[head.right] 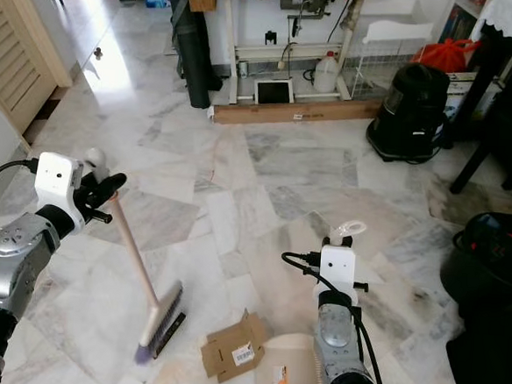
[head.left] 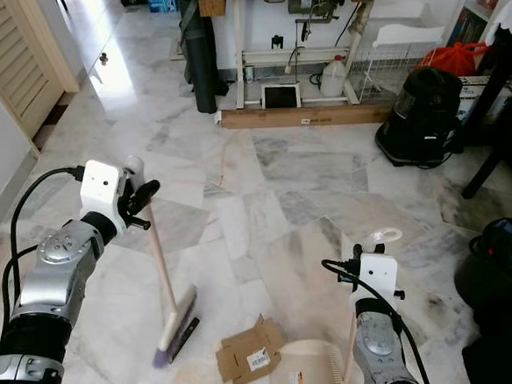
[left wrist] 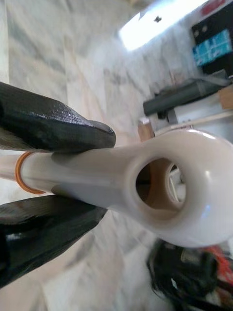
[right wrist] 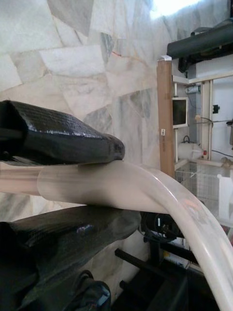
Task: Sweep floor
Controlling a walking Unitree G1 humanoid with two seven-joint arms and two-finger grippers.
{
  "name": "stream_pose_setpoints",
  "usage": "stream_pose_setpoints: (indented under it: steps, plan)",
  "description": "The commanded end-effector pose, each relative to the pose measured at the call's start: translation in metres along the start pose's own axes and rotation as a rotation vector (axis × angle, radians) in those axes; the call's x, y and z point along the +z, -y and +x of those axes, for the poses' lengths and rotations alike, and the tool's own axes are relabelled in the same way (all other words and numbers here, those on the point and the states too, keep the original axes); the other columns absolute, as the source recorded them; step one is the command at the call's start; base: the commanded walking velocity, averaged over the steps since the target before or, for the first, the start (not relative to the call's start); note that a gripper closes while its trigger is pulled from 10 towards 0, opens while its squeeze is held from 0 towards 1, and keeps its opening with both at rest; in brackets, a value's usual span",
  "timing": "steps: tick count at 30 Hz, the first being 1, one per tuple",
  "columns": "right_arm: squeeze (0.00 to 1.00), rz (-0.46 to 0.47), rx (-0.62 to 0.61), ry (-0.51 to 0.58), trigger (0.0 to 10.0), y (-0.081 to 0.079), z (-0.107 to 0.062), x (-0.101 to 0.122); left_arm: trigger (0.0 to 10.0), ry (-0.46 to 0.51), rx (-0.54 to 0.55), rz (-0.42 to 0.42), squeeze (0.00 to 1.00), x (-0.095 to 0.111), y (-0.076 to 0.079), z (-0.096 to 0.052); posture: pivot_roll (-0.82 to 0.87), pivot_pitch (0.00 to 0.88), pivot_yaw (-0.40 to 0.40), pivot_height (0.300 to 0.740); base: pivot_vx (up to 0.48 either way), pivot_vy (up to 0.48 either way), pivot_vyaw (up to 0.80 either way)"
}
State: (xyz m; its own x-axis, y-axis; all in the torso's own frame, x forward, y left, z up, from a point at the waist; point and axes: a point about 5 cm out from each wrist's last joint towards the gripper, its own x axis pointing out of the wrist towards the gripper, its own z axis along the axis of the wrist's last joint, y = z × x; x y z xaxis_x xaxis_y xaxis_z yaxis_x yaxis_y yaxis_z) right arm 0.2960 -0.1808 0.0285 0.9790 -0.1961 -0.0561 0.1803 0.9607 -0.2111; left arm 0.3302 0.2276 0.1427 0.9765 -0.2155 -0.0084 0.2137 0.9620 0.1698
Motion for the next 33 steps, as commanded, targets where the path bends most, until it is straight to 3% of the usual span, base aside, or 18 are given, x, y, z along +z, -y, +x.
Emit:
stream_pose_setpoints:
  steps: [1, 6, 13, 18, 22, 29, 33]
  plan:
    - [0.00, 0.005, 0.019, -0.018, 10.0, -0.004, -0.002, -0.003, 10.0, 0.002, 0.033, 0.036, 0.00, -0.006, -0.001, 0.001, 0.15, 0.072, 0.092, 0.740, 0.000, 0.000, 0.00]
    - [0.00, 0.009, 0.020, -0.009, 10.0, -0.004, -0.002, -0.002, 10.0, -0.002, 0.080, 0.064, 0.00, -0.015, 0.000, 0.000, 0.14, 0.074, 0.093, 0.740, 0.000, 0.000, 0.00]
    - [0.00, 0.016, 0.016, 0.005, 10.0, -0.002, -0.002, -0.001, 10.0, 0.040, 0.141, 0.044, 0.00, -0.023, 0.014, 0.005, 0.13, 0.083, 0.093, 0.740, 0.000, 0.000, 0.00]
    - [0.00, 0.017, 0.011, 0.007, 10.0, -0.001, -0.002, -0.001, 10.0, 0.105, 0.151, 0.056, 0.00, -0.012, 0.019, 0.012, 0.12, 0.091, 0.097, 0.740, 0.000, 0.000, 0.00]
    - [0.00, 0.017, 0.006, 0.009, 10.0, 0.001, -0.003, -0.002, 10.0, 0.209, 0.129, 0.044, 0.00, 0.011, 0.020, 0.019, 0.12, 0.098, 0.099, 0.740, 0.000, 0.000, 0.00]
    - [0.00, 0.019, 0.004, 0.009, 10.0, 0.000, -0.003, -0.002, 10.0, 0.148, 0.029, -0.022, 0.00, 0.000, 0.030, 0.023, 0.12, 0.098, 0.101, 0.740, 0.000, 0.000, 0.00]
    - [0.00, 0.023, 0.002, 0.012, 10.0, 0.001, -0.002, 0.000, 10.0, 0.116, 0.026, -0.071, 0.00, -0.009, 0.028, 0.024, 0.12, 0.103, 0.102, 0.740, 0.000, 0.000, 0.00]
